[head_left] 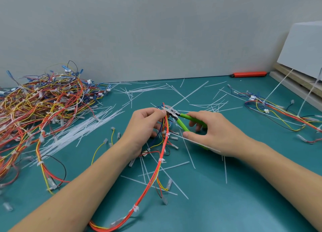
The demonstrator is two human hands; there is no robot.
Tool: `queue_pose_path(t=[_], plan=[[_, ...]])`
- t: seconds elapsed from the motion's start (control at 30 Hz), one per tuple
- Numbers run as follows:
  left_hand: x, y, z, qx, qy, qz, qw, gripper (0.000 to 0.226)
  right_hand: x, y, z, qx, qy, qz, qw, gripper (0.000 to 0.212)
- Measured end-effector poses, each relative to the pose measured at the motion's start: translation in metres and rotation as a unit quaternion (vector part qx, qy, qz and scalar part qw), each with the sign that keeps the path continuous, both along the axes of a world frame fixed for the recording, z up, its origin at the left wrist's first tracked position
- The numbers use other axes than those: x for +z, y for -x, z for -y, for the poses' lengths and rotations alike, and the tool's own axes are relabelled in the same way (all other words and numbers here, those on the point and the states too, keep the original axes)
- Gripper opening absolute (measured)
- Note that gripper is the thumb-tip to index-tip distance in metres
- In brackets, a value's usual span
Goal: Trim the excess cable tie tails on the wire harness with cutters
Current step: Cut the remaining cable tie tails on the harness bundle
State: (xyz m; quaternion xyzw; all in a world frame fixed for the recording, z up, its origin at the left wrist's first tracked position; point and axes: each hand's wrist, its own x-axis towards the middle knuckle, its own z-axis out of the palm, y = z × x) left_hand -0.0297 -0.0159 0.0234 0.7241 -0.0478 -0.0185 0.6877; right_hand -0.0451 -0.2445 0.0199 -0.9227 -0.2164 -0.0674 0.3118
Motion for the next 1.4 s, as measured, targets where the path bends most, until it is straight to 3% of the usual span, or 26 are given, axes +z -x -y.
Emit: queue_pose_path(t=[0.07,0.23,0.37,0.43,0.53,0.67,0.8,0.93,1.1,1.27,1.4], plan=[[0.0004,-0.0007,-0.0004,0.005,0.003,-0.004,1.000,0.018,0.0034,0.0004,-0.0003,0.019,-0.009,-0.015,1.000,0.022],[-0.0007,-0.0023,-0.0010,0.006,0.004,-0.004,1.000,0.019,0.0031,0.0004,-0.0006,0.015,-0.022,0.000,1.000,0.034],[-0.0021,-0.0021,-0.0002,0.000,-0.011,-0.001,1.000,0.021,-0.0041,-0.0006,-0.0001,-0.014,-0.026,0.002,1.000,0.060],[-0.0023,-0.0025,-0.0008,0.000,-0.010,0.000,1.000,0.021,-0.0054,-0.0010,-0.0002,-0.015,-0.027,0.006,1.000,0.063],[-0.0015,-0.0025,-0.0018,0.001,-0.003,-0.001,1.000,0.023,-0.0044,-0.0016,-0.0001,-0.007,-0.024,0.011,1.000,0.057],[-0.0020,-0.0026,-0.0017,0.006,-0.005,0.003,1.000,0.019,-0.0007,-0.0021,0.0009,0.031,-0.036,0.003,0.999,0.023],[-0.0006,-0.0027,-0.0024,0.003,0.003,0.009,1.000,0.021,0.0015,-0.0009,-0.0020,0.039,-0.017,0.017,0.999,0.033],[-0.0021,-0.0027,-0.0019,0.006,-0.003,0.001,1.000,0.019,-0.0003,-0.0012,0.0006,0.021,-0.045,-0.004,0.999,0.023],[-0.0032,-0.0035,-0.0012,0.006,-0.012,0.003,1.000,0.022,-0.0016,-0.0009,-0.0003,0.016,-0.040,-0.009,0.999,0.046],[-0.0028,-0.0035,-0.0023,0.005,-0.012,0.011,1.000,0.019,-0.0020,-0.0025,0.0016,0.038,-0.060,-0.005,0.997,0.026],[0.0000,-0.0027,-0.0029,0.006,-0.008,0.017,1.000,0.021,-0.0001,-0.0026,0.0004,0.047,-0.045,0.006,0.998,0.030]])
